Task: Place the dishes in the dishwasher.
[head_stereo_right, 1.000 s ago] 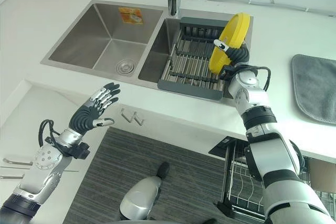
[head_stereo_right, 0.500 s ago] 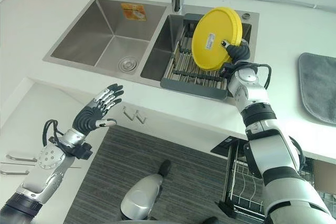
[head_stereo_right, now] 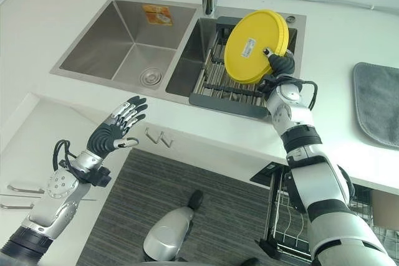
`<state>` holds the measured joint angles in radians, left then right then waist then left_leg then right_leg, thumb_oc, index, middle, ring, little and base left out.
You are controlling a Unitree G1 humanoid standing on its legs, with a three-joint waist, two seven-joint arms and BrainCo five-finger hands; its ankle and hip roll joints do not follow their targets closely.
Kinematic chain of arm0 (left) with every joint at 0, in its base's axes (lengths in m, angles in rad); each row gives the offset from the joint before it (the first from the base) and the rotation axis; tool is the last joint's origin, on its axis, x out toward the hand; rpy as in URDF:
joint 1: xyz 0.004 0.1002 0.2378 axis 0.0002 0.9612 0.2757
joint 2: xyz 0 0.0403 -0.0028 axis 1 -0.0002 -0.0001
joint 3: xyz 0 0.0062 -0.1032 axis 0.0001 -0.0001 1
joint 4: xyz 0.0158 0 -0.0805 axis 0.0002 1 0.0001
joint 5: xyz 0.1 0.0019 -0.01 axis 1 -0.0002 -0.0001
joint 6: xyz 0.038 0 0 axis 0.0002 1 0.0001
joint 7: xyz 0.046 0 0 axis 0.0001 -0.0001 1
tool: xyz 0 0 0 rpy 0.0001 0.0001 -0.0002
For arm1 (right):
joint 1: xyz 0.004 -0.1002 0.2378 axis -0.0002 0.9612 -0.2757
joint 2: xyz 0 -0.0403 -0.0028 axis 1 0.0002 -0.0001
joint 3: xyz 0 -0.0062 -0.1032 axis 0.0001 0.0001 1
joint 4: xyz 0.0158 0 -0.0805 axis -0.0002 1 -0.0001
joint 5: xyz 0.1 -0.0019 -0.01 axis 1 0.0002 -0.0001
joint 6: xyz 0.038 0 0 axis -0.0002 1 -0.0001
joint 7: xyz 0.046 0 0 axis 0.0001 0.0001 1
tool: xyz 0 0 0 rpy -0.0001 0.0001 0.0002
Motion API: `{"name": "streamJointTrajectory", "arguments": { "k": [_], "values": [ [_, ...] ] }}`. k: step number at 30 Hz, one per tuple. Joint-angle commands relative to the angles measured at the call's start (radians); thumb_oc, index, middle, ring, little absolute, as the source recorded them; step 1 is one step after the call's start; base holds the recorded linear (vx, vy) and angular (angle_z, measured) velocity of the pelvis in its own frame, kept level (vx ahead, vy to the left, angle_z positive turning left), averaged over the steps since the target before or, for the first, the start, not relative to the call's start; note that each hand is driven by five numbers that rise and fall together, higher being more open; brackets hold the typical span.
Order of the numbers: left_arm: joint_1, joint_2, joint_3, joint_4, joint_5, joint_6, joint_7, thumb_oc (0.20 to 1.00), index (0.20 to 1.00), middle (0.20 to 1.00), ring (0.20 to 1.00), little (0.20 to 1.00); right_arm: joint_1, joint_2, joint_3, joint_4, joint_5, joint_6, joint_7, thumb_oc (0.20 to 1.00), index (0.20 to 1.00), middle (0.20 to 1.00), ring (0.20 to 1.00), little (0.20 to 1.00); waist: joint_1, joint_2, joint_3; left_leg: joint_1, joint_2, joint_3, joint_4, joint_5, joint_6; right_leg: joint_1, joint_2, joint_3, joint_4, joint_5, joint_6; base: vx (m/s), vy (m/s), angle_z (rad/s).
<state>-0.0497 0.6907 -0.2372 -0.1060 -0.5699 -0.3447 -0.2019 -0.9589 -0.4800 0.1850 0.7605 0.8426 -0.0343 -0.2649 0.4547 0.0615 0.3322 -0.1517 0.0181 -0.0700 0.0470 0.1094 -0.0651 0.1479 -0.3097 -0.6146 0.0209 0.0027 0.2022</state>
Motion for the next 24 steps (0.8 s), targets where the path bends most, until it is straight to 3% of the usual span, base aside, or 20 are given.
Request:
{"name": "streamJointTrajectory", "arguments": {
  "k": [1,12,17,24],
  "values": [
    [-0.022,-0.028,0.001,-0.02,-0.034,-0.029,-0.019,1.0,1.0,1.0,1.0,1.0,0.001,0.006,0.003,-0.229,0.059,-0.143,0.008,0.2,0.2,0.2,0.2,0.2,0.005,-0.004,-0.05,0.103,-0.025,0.069,-0.062,-0.059,0.069,-0.065,-0.015,0.083,0.151,-0.015,-0.017,-0.04,-0.074,-0.03],
    [-0.017,-0.083,-0.008,-0.02,0.014,0.021,-0.032,1.0,1.0,1.0,1.0,1.0,0.078,0.092,0.014,-0.466,0.018,-0.196,-0.096,0.2,0.2,0.2,0.2,0.2,-0.056,-0.039,-0.13,0.195,0.024,0.177,-0.11,-0.07,0.048,-0.009,0.029,0.105,0.064,-0.004,-0.017,-0.05,-0.097,-0.17],
    [-0.03,-0.111,-0.016,-0.025,0.029,0.048,-0.035,1.0,1.0,1.0,1.0,1.0,0.13,0.122,0.012,-0.581,-0.025,-0.23,-0.173,0.2,0.2,0.2,0.2,0.2,-0.118,-0.055,-0.169,0.246,0.052,0.264,-0.121,-0.087,0.032,0.016,0.06,0.141,-0.004,0.011,-0.028,-0.12,-0.138,-0.33],
    [-0.044,-0.148,-0.035,-0.016,0.048,0.058,-0.011,1.0,1.0,1.0,1.0,1.0,0.267,0.163,-0.009,-0.723,-0.071,-0.253,-0.205,0.2,0.2,0.2,0.2,0.2,-0.21,-0.062,-0.199,0.289,0.087,0.357,-0.127,-0.094,0.011,0.033,0.081,0.186,-0.061,0.029,-0.047,-0.09,-0.117,-0.39]
  ]
}}
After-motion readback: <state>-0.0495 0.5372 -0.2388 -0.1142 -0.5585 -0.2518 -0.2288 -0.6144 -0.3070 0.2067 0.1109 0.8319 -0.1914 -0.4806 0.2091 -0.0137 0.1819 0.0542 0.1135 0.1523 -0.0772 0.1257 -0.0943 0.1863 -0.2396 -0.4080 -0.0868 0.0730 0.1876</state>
